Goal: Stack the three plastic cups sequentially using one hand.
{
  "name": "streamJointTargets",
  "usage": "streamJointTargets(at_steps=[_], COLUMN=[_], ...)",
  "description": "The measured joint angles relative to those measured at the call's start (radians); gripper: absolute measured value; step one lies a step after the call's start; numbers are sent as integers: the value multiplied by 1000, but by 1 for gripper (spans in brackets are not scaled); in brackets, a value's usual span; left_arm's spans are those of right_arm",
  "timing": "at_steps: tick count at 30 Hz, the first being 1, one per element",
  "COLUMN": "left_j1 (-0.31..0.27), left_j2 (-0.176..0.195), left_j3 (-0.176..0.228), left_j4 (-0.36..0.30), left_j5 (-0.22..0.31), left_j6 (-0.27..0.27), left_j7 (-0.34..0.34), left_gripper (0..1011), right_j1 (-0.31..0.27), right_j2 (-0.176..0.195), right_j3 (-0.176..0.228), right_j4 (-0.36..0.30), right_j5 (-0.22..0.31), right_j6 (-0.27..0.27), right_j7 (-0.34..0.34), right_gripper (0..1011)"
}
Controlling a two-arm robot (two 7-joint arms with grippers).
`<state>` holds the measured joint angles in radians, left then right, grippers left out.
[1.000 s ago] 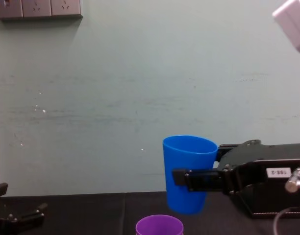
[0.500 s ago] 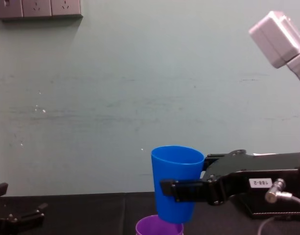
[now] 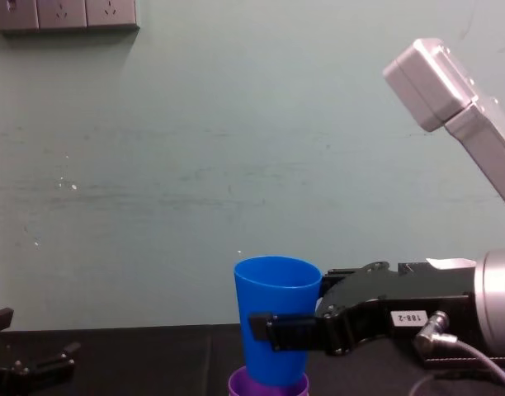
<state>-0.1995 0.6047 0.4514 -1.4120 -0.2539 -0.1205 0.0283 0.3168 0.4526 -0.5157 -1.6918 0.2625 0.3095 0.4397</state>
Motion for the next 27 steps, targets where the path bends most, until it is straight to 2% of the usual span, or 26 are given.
streamJointTargets(at_steps=[27], left_j1=[0], left_j2=[0], left_j3=[0], left_j4=[0], left_j5=[0], left_j6=[0], left_j7=[0], left_gripper=[1010], right_j1=[10], right_j2=[-31], right_j3=[-12], right_j4=[64], right_j5=[-19], right_j6=[-8], right_j7=[8], right_gripper=[729])
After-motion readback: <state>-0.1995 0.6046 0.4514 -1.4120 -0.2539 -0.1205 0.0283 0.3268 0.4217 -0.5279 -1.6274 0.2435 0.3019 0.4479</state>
